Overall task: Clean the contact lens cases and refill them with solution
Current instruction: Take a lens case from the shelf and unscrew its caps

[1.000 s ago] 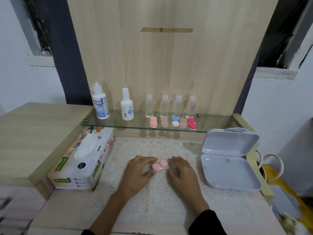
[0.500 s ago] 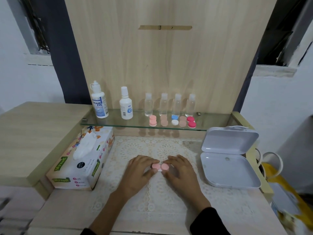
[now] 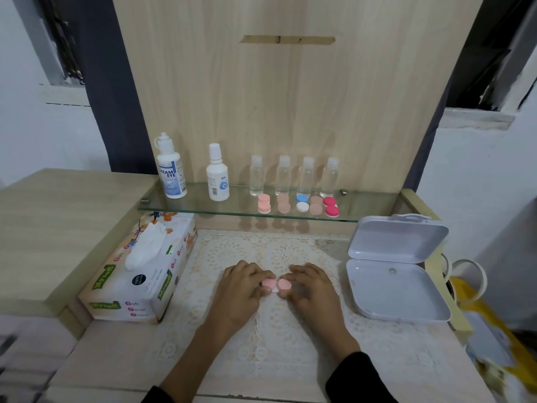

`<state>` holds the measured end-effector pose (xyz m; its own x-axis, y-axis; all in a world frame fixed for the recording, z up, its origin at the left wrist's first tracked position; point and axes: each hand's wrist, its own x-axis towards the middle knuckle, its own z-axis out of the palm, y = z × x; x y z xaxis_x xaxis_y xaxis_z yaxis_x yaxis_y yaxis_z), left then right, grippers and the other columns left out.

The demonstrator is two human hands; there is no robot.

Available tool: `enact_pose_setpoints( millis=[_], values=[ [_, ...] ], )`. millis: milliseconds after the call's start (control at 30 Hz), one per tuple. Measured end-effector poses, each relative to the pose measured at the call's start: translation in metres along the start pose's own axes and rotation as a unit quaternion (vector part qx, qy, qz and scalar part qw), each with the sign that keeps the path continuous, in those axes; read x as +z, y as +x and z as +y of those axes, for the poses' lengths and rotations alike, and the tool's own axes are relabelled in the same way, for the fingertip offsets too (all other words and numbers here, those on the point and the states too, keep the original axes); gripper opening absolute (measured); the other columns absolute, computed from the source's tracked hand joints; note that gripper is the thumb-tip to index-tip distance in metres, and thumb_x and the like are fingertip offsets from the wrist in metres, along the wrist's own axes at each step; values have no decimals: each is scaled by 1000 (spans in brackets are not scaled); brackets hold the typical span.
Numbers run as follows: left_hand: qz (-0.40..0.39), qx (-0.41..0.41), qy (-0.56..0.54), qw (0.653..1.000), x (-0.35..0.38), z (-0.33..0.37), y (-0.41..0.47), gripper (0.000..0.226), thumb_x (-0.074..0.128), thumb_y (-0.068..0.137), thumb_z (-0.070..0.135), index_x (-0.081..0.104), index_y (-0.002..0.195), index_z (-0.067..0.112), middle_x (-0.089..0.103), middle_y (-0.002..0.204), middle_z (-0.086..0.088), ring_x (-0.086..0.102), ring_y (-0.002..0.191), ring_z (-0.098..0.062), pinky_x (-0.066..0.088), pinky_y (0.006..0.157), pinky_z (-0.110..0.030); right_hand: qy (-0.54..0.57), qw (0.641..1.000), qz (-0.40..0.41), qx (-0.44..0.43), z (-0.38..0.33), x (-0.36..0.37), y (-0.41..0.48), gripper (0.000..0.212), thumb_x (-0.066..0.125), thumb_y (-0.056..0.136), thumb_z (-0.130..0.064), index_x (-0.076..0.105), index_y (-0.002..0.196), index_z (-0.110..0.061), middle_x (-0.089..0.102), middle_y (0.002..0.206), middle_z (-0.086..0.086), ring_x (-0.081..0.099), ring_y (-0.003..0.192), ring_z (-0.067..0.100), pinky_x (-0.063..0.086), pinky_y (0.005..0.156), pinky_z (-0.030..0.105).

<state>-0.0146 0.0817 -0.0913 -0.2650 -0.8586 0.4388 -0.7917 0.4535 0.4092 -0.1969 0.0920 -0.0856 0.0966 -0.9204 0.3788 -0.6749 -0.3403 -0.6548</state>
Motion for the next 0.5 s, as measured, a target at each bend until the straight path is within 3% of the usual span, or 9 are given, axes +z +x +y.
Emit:
enact_pose_setpoints(
  millis=[167,267,333,400,500],
  values=[
    [28,-19,8,999,6,2,-2,27,62,76,35,72,99,23,60,82,8,52,82,-14,38,74,-27,3,1000,-5,14,1,1,2,25,79,74,-29,75,99,-28,62,123,-12,36,118,-3,25,101,19],
    [39,-46,-21,998,4,3,0,30,68,75,41,72,96,21,59,82,10,48,84,-11,39,76,-26,9,1000,-7,14,2,2,2,25,78,75,-32,75,99,-28,62,120,-15,36,119,-4,25,103,19],
    [43,-68,-50,996,2,3,0,35,71,70,50,70,91,22,55,81,17,46,84,-7,39,76,-23,17,1000,-15,19,3,2,1,33,73,72,-47,74,101,-30,60,122,-16,35,121,-2,25,104,20],
    [47,-64,-59,995,2,2,-1,43,63,68,60,66,93,26,53,83,22,47,86,-5,40,78,-23,23,999,-23,24,5,2,1,44,67,68,-60,74,102,-32,59,123,-18,35,125,2,25,103,20],
    [18,-34,-51,998,3,1,-4,50,52,76,62,59,114,30,54,101,22,45,99,0,33,91,-22,5,999,-26,31,8,4,1,32,77,75,-41,73,106,-31,59,127,-15,35,131,8,25,105,23]
  ],
)
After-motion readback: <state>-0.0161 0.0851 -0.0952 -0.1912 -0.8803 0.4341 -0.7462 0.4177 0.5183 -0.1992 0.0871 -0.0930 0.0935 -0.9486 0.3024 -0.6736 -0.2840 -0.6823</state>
